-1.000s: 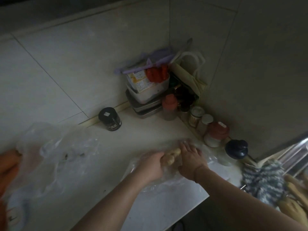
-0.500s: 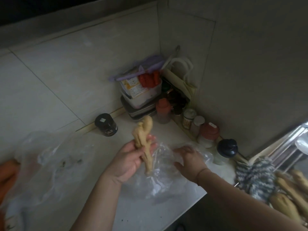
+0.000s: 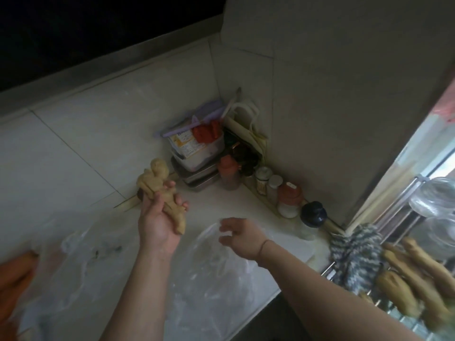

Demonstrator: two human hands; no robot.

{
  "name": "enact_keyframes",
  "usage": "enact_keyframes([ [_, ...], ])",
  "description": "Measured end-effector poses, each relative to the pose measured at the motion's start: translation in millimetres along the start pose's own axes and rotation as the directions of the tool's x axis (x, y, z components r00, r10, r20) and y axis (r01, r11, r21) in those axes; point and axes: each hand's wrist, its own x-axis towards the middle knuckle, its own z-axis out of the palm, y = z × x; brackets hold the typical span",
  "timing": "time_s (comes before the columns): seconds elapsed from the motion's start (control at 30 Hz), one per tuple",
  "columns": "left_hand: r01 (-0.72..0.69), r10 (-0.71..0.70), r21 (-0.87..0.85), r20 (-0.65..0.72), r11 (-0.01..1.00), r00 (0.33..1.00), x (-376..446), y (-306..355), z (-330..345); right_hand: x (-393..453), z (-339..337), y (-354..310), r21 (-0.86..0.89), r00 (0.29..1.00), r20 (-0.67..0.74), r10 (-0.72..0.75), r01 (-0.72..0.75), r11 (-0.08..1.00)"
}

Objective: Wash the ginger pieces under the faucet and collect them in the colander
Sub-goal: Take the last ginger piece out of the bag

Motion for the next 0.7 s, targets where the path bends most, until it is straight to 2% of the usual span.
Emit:
enact_keyframes([
  [0.07,0.012,-0.012,-0.040,0.006,0.999,1.000,-7.1,-3.3,11.1,-3.1,-6.7,-9.8,0.087,0.997,0.079,0.015,-0.022,0.996],
  [0.1,0.020,-0.019,-0.030,0.013,0.999,1.000,-11.6,-4.6,17.8,-4.3,-10.5,-10.4,0.030,0.997,0.083,0.000,-0.002,1.000],
  [0.13,0.033,-0.033,-0.017,0.022,0.999,0.999,-15.6,-6.9,23.4,-6.5,-13.6,-11.0,-0.137,0.995,0.093,-0.020,0.033,0.990],
  [0.2,0.077,-0.077,-0.001,0.035,0.997,0.996,-23.2,-12.8,34.5,-13.3,-16.6,-8.6,-0.449,0.995,0.064,-0.072,0.093,0.888],
  [0.23,0.103,-0.103,-0.002,0.037,0.995,0.994,-27.0,-15.9,39.8,-15.2,-16.7,-5.2,-0.428,0.995,-0.015,-0.097,0.082,0.900],
  [0.27,0.132,-0.131,-0.005,0.037,0.991,0.991,-30.6,-18.9,44.6,-17.5,-19.1,-3.1,-0.252,0.990,-0.118,-0.081,0.048,0.966],
  [0.3,0.162,-0.161,-0.011,0.040,0.987,0.986,-34.7,-22.4,49.5,-20.8,-23.4,-2.8,0.085,0.974,-0.226,-0.007,0.027,0.996],
  [0.33,0.195,-0.194,-0.020,0.042,0.981,0.980,-39.0,-26.1,53.6,-23.7,-29.5,-2.8,0.484,0.959,-0.263,0.108,0.034,0.874],
  [0.37,0.228,-0.226,-0.027,0.050,0.973,0.973,-43.3,-29.4,58.3,-23.7,-37.1,-0.1,0.785,0.956,-0.208,0.209,0.036,0.618],
  [0.4,0.256,-0.255,-0.018,0.057,0.966,0.965,-47.0,-32.5,62.0,-26.0,-45.1,2.7,0.895,0.964,-0.112,0.240,-0.007,0.446],
  [0.43,0.277,-0.277,0.008,0.064,0.961,0.959,-50.5,-35.0,66.5,-27.8,-53.0,6.7,0.887,0.976,-0.045,0.212,-0.059,0.458],
  [0.47,0.291,-0.293,0.045,0.072,0.956,0.953,-53.1,-37.7,70.6,-31.3,-59.3,10.2,0.743,0.986,-0.013,0.167,-0.102,0.661],
  [0.5,0.299,-0.304,0.077,0.083,0.951,0.949,-55.1,-40.7,75.6,-34.1,-62.4,13.3,0.407,0.995,0.015,0.095,-0.093,0.909],
  [0.53,0.303,-0.311,0.100,0.083,0.948,0.947,-56.4,-43.4,79.9,-34.9,-63.7,17.2,0.021,0.999,0.025,0.046,-0.047,0.999],
  [0.57,0.303,-0.313,0.116,0.080,0.946,0.946,-58.4,-44.7,85.0,-36.5,-65.5,20.3,-0.215,1.000,0.019,0.000,0.004,0.977],
  [0.6,0.300,-0.310,0.132,0.066,0.945,0.948,-59.8,-45.9,89.5,-39.6,-67.7,21.9,-0.290,0.999,-0.008,-0.034,0.030,0.957],
  [0.63,0.297,-0.307,0.147,0.057,0.944,0.950,-60.8,-46.7,94.0,-44.3,-71.8,22.6,-0.212,0.995,-0.080,-0.057,0.039,0.976],
  [0.7,0.298,-0.314,0.204,0.054,0.933,0.948,-65.7,-48.6,104.1,-60.5,-83.2,27.9,0.161,0.966,-0.259,-0.008,0.052,0.986],
])
